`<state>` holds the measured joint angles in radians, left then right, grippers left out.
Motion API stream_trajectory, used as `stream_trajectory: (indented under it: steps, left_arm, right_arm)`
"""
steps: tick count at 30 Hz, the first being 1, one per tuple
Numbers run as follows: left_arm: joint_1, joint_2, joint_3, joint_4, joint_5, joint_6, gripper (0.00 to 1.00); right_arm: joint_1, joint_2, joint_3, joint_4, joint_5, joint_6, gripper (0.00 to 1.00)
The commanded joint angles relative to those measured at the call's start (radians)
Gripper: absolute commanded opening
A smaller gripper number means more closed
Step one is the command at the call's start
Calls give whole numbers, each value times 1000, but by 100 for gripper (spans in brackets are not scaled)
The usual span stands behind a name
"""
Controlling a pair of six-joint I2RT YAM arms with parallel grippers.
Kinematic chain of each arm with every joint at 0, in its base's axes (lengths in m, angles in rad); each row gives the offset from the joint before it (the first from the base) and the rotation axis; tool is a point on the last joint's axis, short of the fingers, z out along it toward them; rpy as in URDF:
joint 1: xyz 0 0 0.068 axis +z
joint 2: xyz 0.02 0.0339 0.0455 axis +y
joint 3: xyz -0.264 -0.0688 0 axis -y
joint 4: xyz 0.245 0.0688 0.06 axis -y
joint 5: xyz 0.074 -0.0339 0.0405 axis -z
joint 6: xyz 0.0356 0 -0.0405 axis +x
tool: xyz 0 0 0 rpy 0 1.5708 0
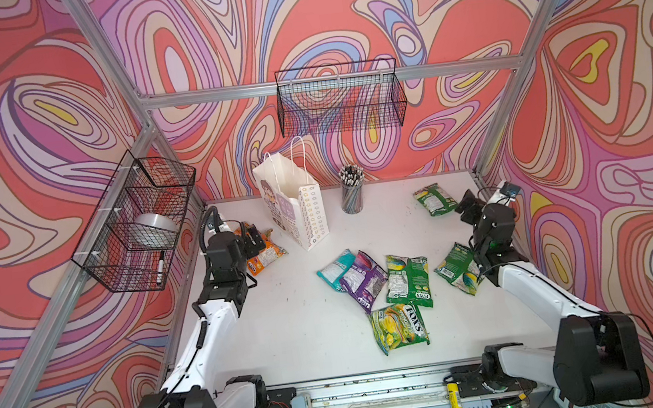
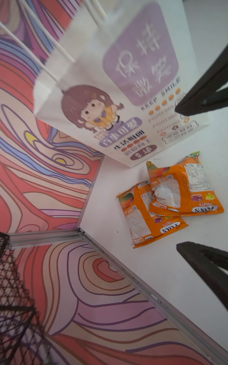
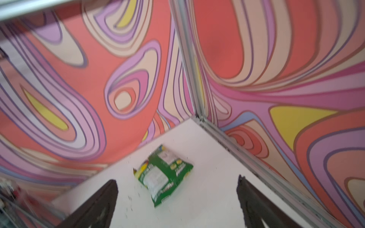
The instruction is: Place the snacks into the paper bag
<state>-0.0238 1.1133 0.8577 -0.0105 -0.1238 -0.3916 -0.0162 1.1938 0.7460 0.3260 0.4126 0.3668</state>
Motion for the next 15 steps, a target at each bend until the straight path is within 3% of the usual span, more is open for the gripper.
stream_trajectory:
  steps: [1, 6, 9, 15]
  left_arm:
    - [-59, 20, 154, -484, 78, -257, 100]
    - [-307, 222, 597, -856, -162, -399, 100]
    - [-335, 341, 740, -891, -125, -491, 100]
    - [-358, 608, 1081, -999, -237, -571, 95]
  right_arm:
    - [4, -16, 76, -352, -13, 154, 98]
    - [4, -58, 126, -461, -236, 251, 99]
    - [4, -82, 134, -523, -287, 257, 98]
    - [3, -176, 129, -613, -356, 214, 98]
